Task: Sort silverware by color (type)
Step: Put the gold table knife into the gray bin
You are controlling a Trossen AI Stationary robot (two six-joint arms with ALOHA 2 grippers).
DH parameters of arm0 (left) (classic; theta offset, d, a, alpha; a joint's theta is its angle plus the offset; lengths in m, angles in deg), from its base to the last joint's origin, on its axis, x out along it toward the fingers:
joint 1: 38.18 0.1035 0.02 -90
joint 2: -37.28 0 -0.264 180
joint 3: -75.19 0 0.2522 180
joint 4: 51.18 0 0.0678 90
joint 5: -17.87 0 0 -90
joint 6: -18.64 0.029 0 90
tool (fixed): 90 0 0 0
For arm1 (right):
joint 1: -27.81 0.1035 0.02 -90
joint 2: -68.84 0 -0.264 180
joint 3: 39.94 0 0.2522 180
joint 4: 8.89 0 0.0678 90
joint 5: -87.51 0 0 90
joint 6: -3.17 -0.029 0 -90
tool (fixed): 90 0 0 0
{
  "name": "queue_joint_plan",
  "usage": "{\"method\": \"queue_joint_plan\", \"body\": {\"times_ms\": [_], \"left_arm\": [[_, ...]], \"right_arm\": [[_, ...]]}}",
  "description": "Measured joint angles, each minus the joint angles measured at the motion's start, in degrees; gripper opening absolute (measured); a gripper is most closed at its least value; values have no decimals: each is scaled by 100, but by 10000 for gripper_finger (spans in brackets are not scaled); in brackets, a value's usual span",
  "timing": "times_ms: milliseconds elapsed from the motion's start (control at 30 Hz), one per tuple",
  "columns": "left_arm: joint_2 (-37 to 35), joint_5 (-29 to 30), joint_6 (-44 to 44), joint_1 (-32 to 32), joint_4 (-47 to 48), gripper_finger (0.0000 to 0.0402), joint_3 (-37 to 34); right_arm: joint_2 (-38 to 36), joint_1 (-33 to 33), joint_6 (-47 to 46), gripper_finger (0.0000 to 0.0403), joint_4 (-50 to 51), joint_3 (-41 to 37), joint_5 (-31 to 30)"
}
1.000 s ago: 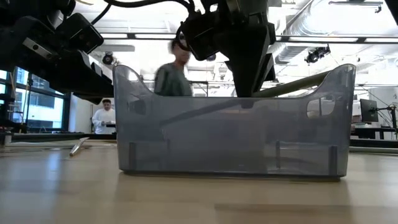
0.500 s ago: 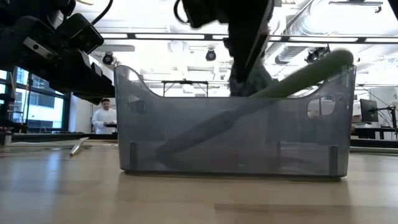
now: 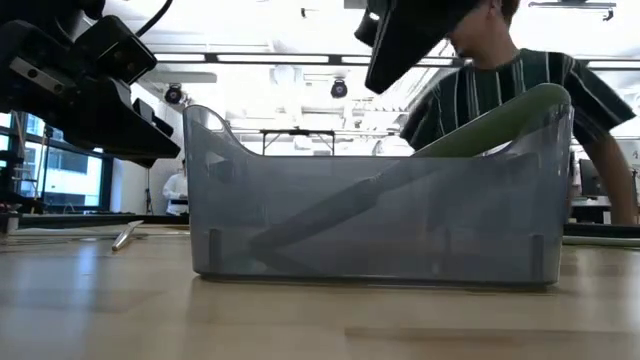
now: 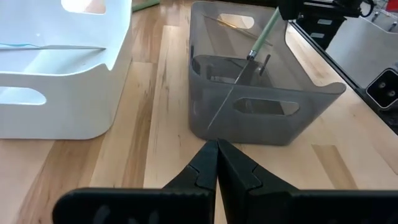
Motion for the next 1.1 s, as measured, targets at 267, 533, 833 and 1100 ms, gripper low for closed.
{"method": "queue_joint_plan", "body": {"times_ms": [267, 533, 833, 1100], "left_arm": [[0, 21, -142, -119, -16, 0, 0], [-66, 14, -148, -51, 633, 0, 275], [-133, 2, -242, -43, 3609, 1, 1537], [-133, 3, -290, -152, 5799, 23, 2467]], "right_arm": [[-1556, -285, 792, 1, -3362, -2684, -318], [-3054, -1018, 1622, 0, -5259, -4568, -598], [-4028, -1807, 1803, 0, -5693, -5340, -601], [-4111, -2005, 2176, 0, -5702, -5337, -582]]}}
